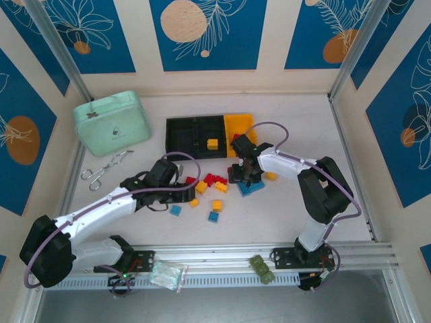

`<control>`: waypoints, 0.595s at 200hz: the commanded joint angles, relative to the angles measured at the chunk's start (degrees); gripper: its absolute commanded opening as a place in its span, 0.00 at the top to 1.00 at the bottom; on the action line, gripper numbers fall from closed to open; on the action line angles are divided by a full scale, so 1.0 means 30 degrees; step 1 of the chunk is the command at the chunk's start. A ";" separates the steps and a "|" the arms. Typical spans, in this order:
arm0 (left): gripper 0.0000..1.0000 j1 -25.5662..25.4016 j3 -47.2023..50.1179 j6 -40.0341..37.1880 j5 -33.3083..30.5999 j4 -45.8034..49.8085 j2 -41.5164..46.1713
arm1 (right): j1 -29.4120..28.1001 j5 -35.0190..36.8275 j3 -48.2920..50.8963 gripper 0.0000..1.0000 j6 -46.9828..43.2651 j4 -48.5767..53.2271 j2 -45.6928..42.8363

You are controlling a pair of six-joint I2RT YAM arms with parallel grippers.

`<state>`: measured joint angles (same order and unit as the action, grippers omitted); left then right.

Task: Sort the legos into containers by color
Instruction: Pick up the lego from the center of the table.

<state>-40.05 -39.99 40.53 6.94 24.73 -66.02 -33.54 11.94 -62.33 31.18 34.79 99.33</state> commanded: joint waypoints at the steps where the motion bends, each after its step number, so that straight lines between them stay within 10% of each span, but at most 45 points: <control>1: 0.40 -0.0214 0.0276 0.0286 -0.0437 -0.0099 0.0503 | -0.0346 0.0317 -0.0432 0.43 -0.0414 0.0349 0.0343; 119: 0.40 -0.0212 0.0570 0.0589 -0.0642 0.0043 0.1098 | -0.1050 0.1231 -0.1626 0.76 -0.0795 0.1616 0.0397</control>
<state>-40.05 -38.92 41.74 6.13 24.77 -64.18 -36.07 14.81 -64.93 29.32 36.42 102.24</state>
